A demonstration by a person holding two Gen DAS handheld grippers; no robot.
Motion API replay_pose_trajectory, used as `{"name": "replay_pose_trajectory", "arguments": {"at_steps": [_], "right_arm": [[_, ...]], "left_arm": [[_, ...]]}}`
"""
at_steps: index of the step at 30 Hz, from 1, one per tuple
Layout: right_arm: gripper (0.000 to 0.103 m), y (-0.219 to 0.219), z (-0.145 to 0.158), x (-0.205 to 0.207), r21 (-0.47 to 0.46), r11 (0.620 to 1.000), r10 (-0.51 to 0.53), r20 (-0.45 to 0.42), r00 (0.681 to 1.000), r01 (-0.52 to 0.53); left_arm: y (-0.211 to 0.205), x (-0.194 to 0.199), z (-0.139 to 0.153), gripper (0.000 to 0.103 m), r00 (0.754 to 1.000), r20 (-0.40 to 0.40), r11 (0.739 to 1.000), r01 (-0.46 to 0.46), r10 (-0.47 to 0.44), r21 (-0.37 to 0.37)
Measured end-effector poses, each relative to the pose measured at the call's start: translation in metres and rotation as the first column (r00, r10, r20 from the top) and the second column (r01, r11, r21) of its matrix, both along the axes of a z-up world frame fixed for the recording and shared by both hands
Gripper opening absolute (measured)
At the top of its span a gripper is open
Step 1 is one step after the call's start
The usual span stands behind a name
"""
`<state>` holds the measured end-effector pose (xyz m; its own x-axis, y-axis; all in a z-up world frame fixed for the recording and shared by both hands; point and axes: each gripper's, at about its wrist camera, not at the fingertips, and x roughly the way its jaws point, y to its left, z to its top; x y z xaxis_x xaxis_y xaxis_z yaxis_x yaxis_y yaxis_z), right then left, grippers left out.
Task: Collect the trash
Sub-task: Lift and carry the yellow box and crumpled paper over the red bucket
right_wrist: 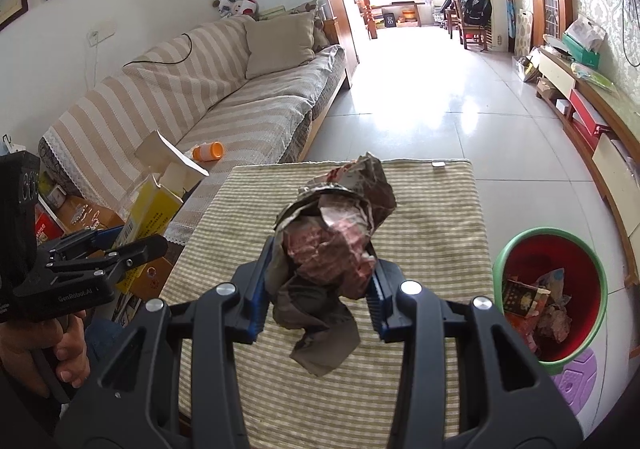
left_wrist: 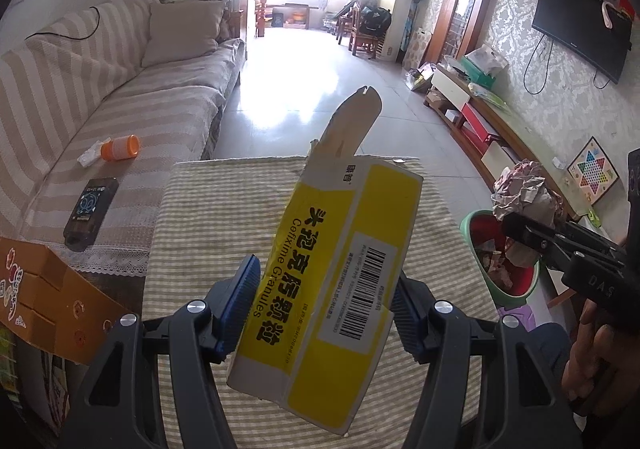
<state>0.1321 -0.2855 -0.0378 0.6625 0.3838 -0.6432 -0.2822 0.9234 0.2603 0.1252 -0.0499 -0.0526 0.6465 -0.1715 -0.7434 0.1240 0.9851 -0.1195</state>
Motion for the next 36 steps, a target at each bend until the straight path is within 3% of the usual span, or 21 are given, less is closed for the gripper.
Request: {"name": "replay_pose_trajectory", "arguments": {"at_steps": [21, 36], "right_arm": [[0.039, -0.101, -0.004, 0.006, 0.007, 0.985, -0.173, -0.012, 0.985, 0.173], [0.039, -0.195, -0.027, 0.014, 0.006, 0.948, -0.318, -0.048, 0.947, 0.318]], "left_arm": [[-0.109, 0.046, -0.014, 0.059, 0.985, -0.030, 0.986, 0.168, -0.168, -0.012], [-0.211, 0.075, -0.023, 0.059, 0.945, -0.040, 0.946, 0.324, -0.324, -0.003]]}}
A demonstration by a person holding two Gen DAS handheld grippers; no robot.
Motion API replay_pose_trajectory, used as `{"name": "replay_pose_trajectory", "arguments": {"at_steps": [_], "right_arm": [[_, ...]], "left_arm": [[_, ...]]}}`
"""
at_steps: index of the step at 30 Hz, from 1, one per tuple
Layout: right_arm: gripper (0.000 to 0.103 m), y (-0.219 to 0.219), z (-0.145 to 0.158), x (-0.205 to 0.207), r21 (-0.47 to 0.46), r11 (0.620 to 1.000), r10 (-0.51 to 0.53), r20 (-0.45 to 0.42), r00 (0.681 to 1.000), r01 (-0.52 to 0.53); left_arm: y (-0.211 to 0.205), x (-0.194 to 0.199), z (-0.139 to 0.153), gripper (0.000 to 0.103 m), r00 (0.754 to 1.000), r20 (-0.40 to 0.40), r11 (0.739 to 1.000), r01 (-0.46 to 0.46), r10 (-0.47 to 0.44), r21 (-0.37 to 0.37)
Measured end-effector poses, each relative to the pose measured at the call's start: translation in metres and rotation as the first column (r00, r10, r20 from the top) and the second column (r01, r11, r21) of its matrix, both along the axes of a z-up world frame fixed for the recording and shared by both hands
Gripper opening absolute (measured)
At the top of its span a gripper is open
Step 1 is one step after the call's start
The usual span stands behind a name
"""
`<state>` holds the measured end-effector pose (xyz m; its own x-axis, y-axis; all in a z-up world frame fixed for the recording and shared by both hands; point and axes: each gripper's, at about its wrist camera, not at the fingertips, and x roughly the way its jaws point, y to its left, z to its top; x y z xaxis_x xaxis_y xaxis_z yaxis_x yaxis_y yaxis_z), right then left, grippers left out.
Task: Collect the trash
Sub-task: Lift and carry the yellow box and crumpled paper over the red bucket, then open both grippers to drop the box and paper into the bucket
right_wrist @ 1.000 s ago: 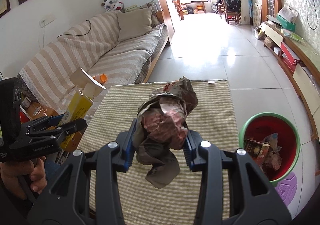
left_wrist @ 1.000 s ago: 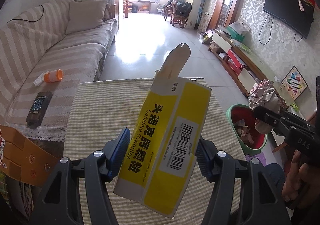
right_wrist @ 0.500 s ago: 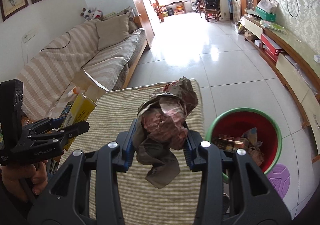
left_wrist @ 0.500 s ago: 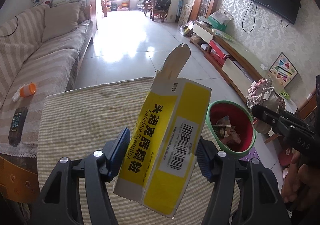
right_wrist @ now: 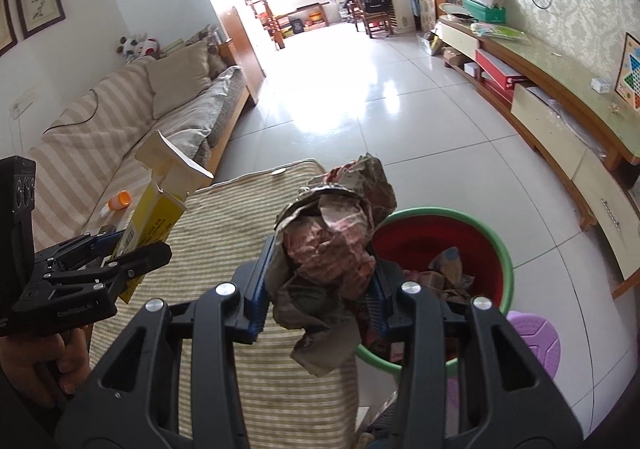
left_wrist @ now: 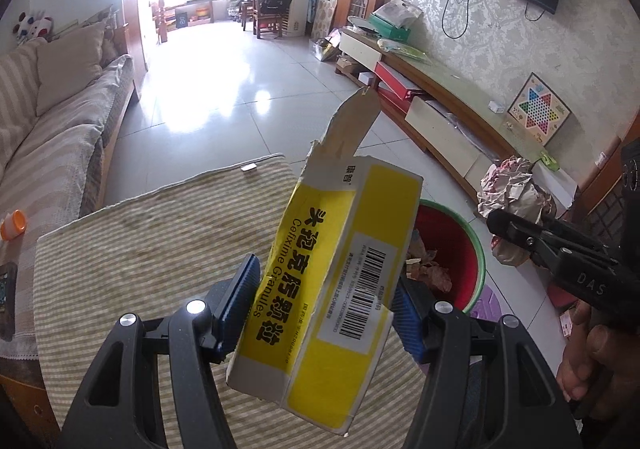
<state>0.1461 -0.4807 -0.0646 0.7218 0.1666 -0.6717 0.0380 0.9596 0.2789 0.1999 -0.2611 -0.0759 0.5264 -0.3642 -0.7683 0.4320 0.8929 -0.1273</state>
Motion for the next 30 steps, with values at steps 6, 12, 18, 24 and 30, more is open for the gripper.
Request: {"name": "replay_pose_trajectory", "arguments": {"at_steps": [6, 12, 18, 24, 30], "right_arm": [[0.039, -0.045, -0.011, -0.002, -0.009, 0.998, -0.069, -0.018, 0.997, 0.069], [0.039, -0.081, -0.020, -0.002, -0.008, 0.992, -0.130, -0.029, 0.991, 0.130], [0.039, -0.103, -0.025, -0.003, -0.005, 0.986, -0.164, -0.032, 0.986, 0.164], [0.041, -0.107, -0.037, 0.008, 0.006, 0.988, -0.156, -0.068, 0.985, 0.157], [0.081, -0.105, -0.039, 0.010, 0.003, 0.987, -0.162, -0.064, 0.985, 0.163]], "left_arm": [[-0.045, 0.010, -0.010, 0.059, 0.997, -0.015, 0.997, 0.077, -0.077, -0.010], [-0.086, 0.018, -0.016, 0.059, 0.989, -0.037, 0.990, 0.138, -0.140, -0.038], [-0.111, 0.017, -0.021, 0.059, 0.982, -0.041, 0.983, 0.181, -0.182, -0.039], [-0.115, 0.019, -0.025, 0.060, 0.978, -0.054, 0.980, 0.198, -0.199, -0.029], [-0.119, 0.020, -0.032, 0.060, 0.977, -0.071, 0.979, 0.202, -0.203, -0.024]]}}
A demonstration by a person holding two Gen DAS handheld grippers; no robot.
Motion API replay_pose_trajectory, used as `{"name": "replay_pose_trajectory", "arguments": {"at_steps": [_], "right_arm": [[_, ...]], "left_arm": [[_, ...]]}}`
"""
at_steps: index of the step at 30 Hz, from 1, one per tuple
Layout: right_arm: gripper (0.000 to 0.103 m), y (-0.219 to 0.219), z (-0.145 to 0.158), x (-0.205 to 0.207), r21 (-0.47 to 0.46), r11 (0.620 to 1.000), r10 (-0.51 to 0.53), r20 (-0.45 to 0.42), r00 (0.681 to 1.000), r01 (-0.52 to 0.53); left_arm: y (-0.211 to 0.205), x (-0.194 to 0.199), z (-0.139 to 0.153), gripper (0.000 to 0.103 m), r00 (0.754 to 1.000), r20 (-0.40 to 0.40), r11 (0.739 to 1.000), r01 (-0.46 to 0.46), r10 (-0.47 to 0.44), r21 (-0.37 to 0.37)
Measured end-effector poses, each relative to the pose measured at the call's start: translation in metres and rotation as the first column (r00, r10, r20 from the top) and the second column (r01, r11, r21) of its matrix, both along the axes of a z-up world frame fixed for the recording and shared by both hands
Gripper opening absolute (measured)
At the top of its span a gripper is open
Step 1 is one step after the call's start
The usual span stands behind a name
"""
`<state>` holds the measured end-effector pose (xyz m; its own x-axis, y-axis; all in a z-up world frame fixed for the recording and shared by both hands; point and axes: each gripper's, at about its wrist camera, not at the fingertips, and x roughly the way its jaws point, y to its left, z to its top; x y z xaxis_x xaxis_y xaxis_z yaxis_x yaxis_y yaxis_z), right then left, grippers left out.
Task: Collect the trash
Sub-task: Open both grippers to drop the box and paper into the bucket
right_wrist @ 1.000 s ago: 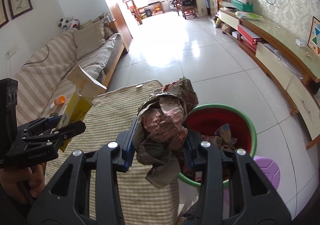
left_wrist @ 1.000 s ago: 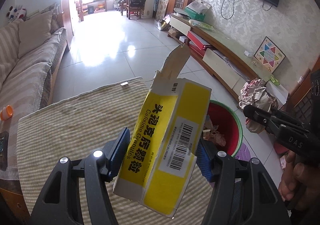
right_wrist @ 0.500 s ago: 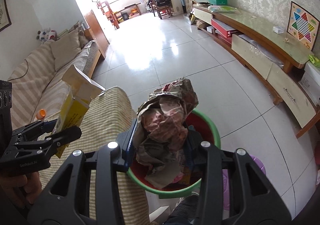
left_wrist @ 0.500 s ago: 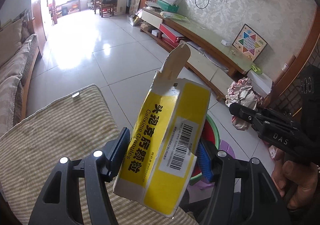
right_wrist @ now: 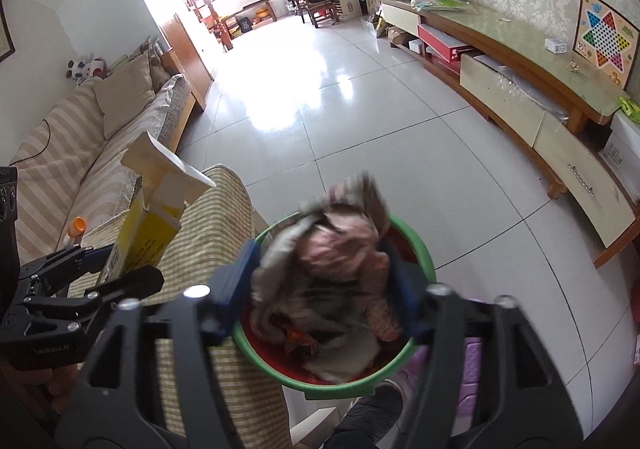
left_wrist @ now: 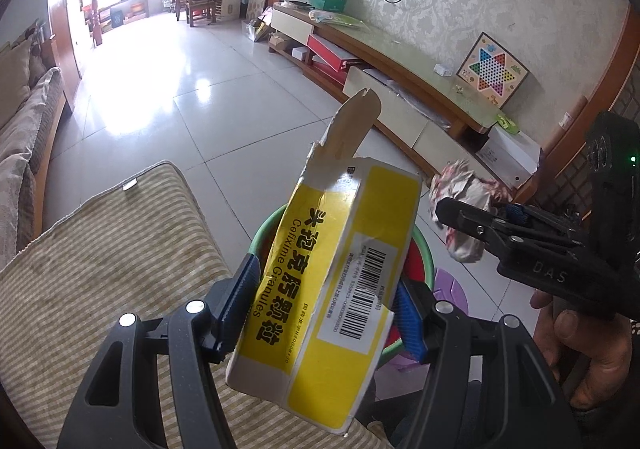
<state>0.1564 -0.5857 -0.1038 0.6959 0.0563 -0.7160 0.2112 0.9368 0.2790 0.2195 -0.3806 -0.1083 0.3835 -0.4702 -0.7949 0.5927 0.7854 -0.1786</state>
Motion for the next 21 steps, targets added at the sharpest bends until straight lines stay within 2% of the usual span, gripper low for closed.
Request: {"name": "replay_pose_trajectory", "arguments": {"at_steps": [1, 2, 16, 17, 21], "right_arm": [[0.092, -0.001, 0.001, -0.002, -0.002, 1.000, -0.010, 0.009, 1.000, 0.010], [0.094, -0.003, 0.002, -0.003, 0.009, 1.000, -0.010, 0.021, 1.000, 0.010], [0.098, -0.021, 0.012, -0.014, 0.021, 0.998, -0.056, 0.058, 0.997, 0.054], [0.098, -0.023, 0.012, -0.015, 0.024, 0.998, -0.060, 0.057, 0.997, 0.058], [0.098, -0.029, 0.014, -0.019, 0.021, 0.997, -0.073, 0.060, 0.996, 0.072]], "left_arm": [[0.000, 0.000, 0.000, 0.060, 1.000, 0.000, 1.000, 0.001, -0.001, -0.001], [-0.001, 0.001, -0.001, 0.060, 1.000, -0.001, 1.000, 0.004, -0.004, -0.001], [-0.030, 0.001, -0.005, 0.062, 0.999, 0.000, 0.999, 0.054, -0.054, 0.004], [-0.032, 0.001, -0.005, 0.059, 0.998, 0.000, 0.998, 0.058, -0.058, 0.003], [-0.041, 0.002, -0.003, 0.059, 0.998, 0.005, 0.998, 0.070, -0.070, -0.001]]}}
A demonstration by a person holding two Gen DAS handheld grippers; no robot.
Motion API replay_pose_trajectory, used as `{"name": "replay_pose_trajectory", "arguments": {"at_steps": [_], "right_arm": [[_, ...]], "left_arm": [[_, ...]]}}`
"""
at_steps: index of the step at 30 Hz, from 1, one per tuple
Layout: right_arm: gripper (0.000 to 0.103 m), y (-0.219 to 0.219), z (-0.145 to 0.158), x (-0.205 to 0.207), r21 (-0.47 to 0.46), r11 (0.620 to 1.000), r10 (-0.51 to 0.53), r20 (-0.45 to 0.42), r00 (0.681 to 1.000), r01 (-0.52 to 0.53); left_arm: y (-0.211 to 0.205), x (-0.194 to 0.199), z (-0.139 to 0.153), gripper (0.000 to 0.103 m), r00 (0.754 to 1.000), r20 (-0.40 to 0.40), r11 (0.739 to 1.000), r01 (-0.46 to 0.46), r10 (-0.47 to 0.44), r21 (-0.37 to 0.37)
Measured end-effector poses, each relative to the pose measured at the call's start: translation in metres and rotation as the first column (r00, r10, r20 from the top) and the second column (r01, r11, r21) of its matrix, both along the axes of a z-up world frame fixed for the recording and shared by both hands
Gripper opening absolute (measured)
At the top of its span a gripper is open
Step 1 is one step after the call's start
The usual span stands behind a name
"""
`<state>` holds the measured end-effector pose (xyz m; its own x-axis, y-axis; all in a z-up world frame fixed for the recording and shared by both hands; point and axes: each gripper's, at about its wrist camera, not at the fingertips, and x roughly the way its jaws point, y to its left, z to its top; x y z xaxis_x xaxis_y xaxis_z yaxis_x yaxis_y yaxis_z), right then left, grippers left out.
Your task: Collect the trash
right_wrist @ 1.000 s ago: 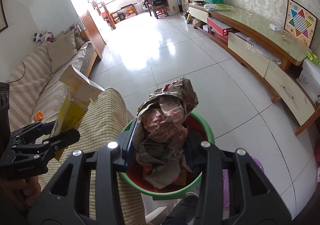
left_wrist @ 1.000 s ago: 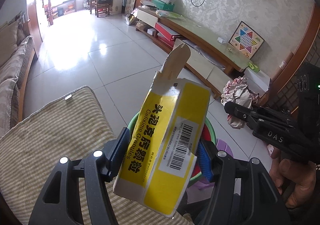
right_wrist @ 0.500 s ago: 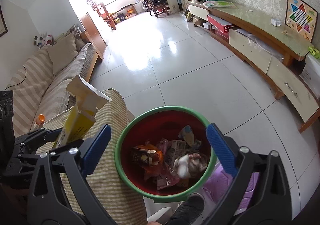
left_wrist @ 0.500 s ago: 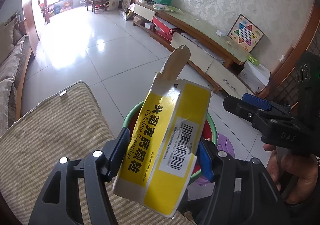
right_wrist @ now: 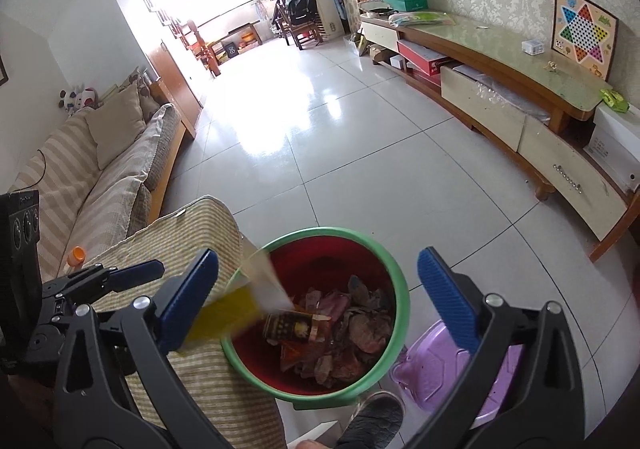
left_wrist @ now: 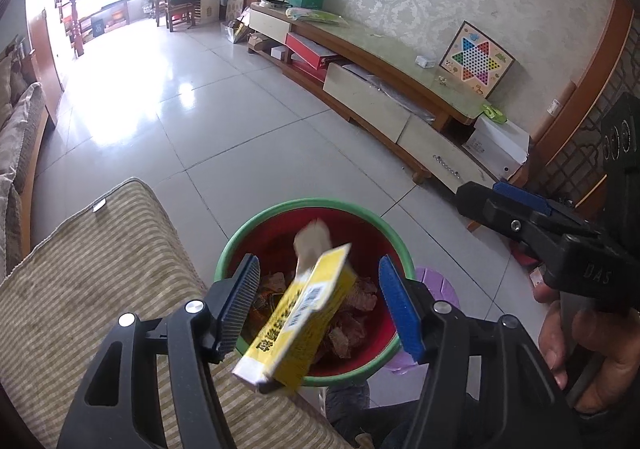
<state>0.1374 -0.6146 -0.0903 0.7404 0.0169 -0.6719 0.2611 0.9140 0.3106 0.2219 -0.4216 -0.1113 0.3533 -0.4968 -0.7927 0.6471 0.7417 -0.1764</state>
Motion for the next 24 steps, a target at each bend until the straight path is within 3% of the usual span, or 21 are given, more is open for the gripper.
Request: {"name": "replay_pose_trajectory", "arguments": {"at_steps": [11, 13, 14, 18, 24], "right_arm": [[0.098, 0.007, 0.004, -0.002, 0.005, 1.000, 0.001, 0.010, 1.000, -0.001], [0.098, 0.017, 0.009, -0.001, -0.001, 1.000, 0.011, 0.015, 1.000, -0.011], [0.098, 0.023, 0.011, -0.001, -0.008, 1.000, 0.017, 0.018, 1.000, -0.017], [0.098, 0.057, 0.030, -0.002, -0.063, 0.996, 0.061, 0.043, 0.997, -0.059], [0.098, 0.128, 0.065, -0.009, -0.135, 0.981, 0.151, 0.094, 0.984, -0.137]], "left_arm": [[0.020, -0.003, 0.010, 0.060, 0.999, 0.016, 1.000, -0.031, 0.031, 0.002], [0.032, -0.006, 0.016, 0.065, 0.998, 0.028, 0.999, -0.050, 0.049, 0.003], [0.041, -0.008, 0.020, 0.074, 0.998, 0.036, 0.998, -0.061, 0.061, 0.000], [0.080, -0.015, 0.035, 0.091, 0.990, 0.066, 0.992, -0.128, 0.128, -0.007], [0.149, -0.030, 0.058, 0.095, 0.961, 0.101, 0.966, -0.256, 0.258, -0.028]]}}
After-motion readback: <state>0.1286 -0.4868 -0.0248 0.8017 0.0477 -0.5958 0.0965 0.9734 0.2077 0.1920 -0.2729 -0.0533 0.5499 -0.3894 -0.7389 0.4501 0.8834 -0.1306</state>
